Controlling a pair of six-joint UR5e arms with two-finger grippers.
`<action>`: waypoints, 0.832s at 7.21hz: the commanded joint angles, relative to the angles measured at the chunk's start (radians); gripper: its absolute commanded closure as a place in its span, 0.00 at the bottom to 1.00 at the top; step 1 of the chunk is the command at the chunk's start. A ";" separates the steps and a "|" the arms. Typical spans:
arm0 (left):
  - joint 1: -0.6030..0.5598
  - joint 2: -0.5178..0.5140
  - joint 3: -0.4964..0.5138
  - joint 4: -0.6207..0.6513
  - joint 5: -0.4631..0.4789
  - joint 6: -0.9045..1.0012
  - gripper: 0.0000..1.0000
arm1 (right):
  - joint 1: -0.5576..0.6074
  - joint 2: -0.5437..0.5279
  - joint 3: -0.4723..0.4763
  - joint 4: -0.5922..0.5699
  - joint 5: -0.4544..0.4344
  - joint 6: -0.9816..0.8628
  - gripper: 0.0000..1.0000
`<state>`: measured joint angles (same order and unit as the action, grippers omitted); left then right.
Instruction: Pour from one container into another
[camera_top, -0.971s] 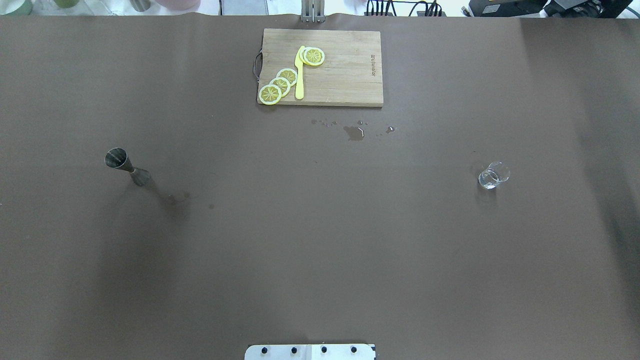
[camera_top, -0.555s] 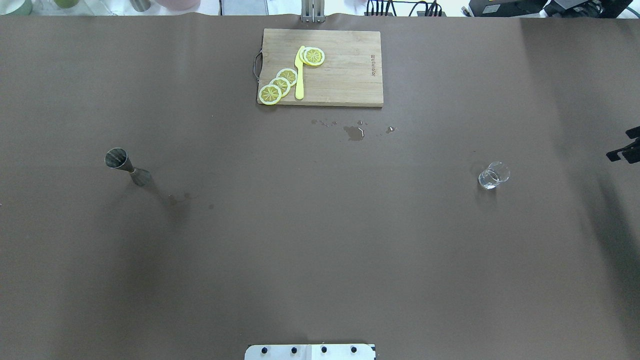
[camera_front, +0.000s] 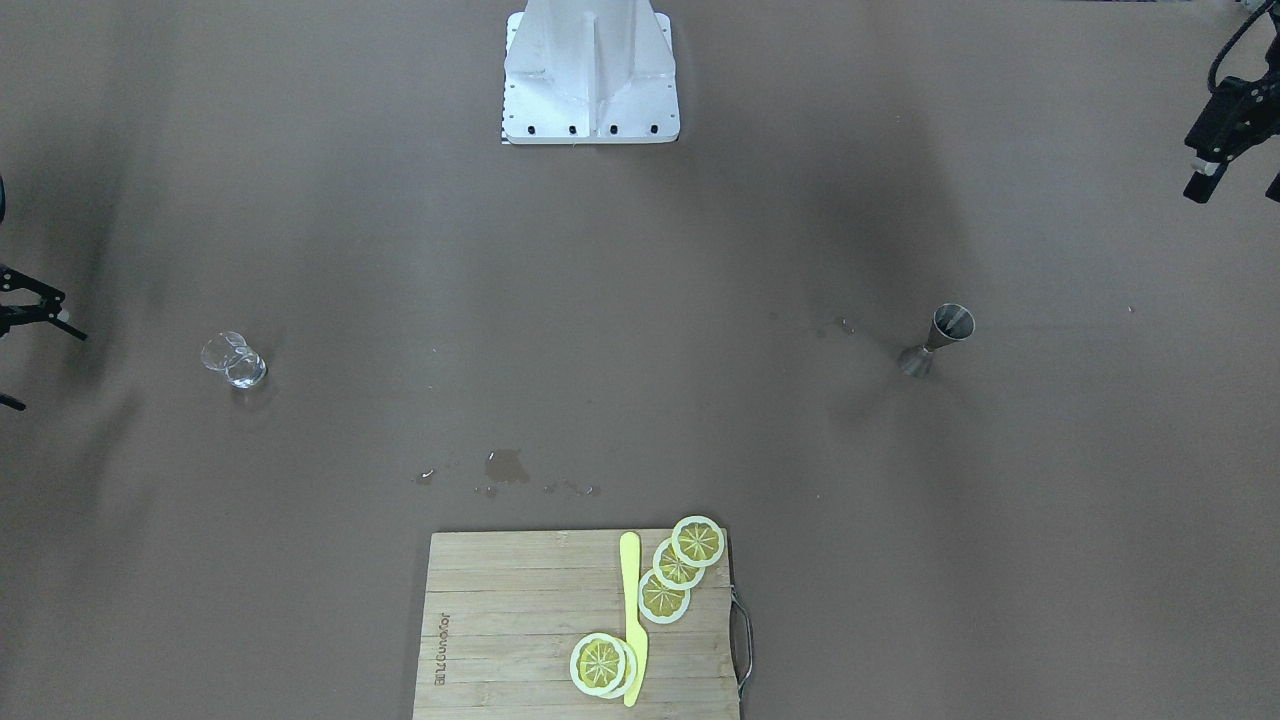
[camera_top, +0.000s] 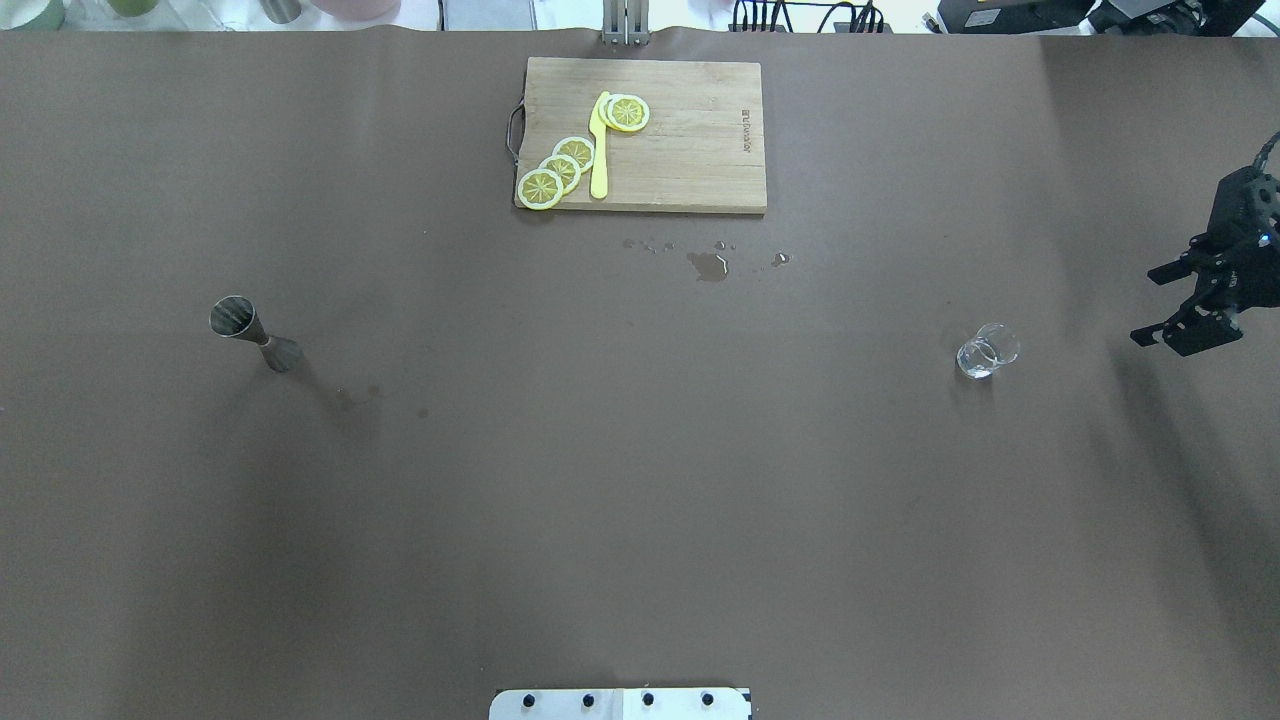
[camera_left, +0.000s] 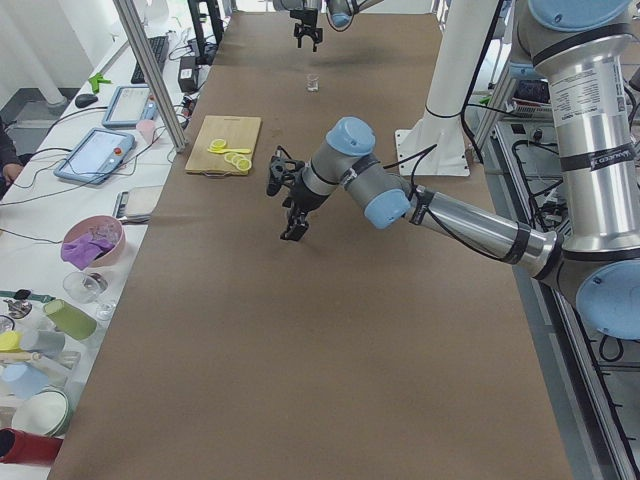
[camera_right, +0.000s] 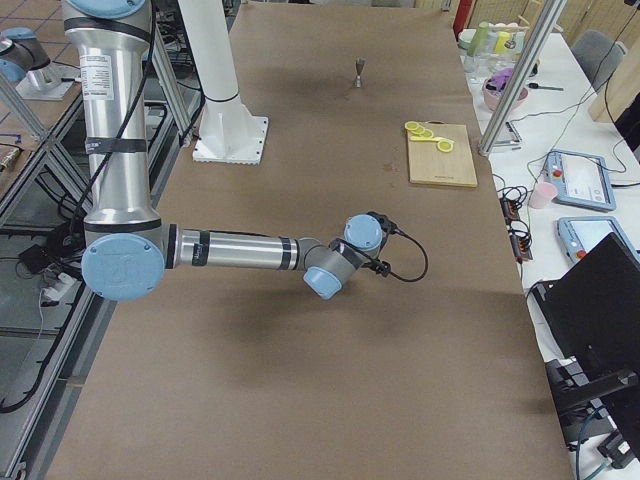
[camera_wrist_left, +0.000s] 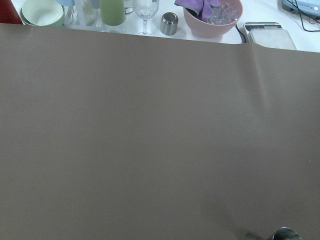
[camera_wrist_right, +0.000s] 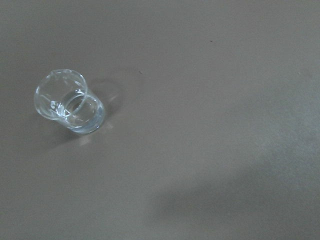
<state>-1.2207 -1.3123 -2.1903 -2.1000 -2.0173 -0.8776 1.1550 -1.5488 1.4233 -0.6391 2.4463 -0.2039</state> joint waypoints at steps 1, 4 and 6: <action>0.099 0.013 -0.025 -0.040 0.127 -0.098 0.03 | -0.038 0.037 -0.043 0.077 0.000 -0.078 0.00; 0.266 0.015 -0.029 -0.073 0.334 -0.199 0.03 | -0.040 0.074 -0.064 0.079 0.008 -0.143 0.00; 0.361 0.034 -0.029 -0.109 0.463 -0.247 0.03 | -0.041 0.087 -0.057 0.085 0.007 -0.118 0.00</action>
<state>-0.9232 -1.2931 -2.2192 -2.1844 -1.6417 -1.0937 1.1145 -1.4719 1.3627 -0.5567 2.4530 -0.3303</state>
